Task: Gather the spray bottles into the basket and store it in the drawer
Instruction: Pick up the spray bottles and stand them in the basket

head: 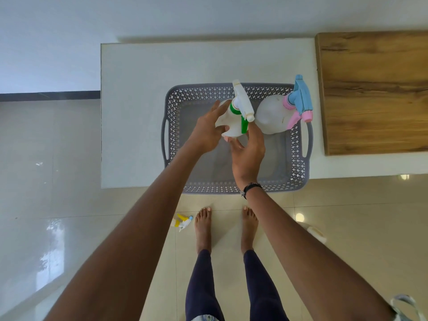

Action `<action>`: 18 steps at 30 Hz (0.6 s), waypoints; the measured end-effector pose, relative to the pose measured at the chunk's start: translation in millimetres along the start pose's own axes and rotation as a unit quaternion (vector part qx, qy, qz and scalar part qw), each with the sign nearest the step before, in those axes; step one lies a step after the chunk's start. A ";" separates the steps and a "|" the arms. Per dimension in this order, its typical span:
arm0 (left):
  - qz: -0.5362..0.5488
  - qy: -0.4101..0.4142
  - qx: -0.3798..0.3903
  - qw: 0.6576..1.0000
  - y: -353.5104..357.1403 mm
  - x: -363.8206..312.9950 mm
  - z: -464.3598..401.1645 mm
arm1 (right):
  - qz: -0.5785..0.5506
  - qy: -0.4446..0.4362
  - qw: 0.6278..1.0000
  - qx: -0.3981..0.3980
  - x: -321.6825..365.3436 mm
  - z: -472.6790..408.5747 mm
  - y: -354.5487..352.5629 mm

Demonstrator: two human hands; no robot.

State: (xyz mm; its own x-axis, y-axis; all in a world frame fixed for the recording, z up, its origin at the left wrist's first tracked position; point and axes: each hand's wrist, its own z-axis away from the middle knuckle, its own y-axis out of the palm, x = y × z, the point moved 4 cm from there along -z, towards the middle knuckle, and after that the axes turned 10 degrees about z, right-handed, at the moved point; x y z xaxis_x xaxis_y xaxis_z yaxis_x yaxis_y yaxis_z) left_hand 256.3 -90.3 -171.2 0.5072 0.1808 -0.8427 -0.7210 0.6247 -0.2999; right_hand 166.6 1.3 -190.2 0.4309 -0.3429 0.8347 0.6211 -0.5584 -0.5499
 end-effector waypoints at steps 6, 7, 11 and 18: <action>-0.004 -0.001 0.058 0.998 -10.0 0.0 -12.9 | 0.008 0.010 1.000 -0.025 5.4 2.7 -1.2; -0.006 0.001 0.059 0.998 -10.8 -1.1 -13.3 | 0.011 0.011 1.000 -0.025 5.4 3.0 -0.6; -0.028 0.020 0.046 0.998 -11.8 -4.2 -7.5 | 0.020 0.012 1.000 -0.009 5.1 5.1 -0.5; 0.018 0.117 -0.135 0.984 -37.2 5.3 54.1 | 0.067 0.054 0.995 -0.051 24.0 34.1 -23.5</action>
State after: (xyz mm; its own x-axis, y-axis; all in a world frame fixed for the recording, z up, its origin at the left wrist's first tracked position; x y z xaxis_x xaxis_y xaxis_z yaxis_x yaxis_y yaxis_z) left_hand 311.4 -71.5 -140.3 0.3790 -0.0010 -0.9254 -0.8516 0.3909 -0.3492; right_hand 184.7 31.9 -158.2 0.4292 -0.4952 0.7553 0.4916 -0.5735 -0.6553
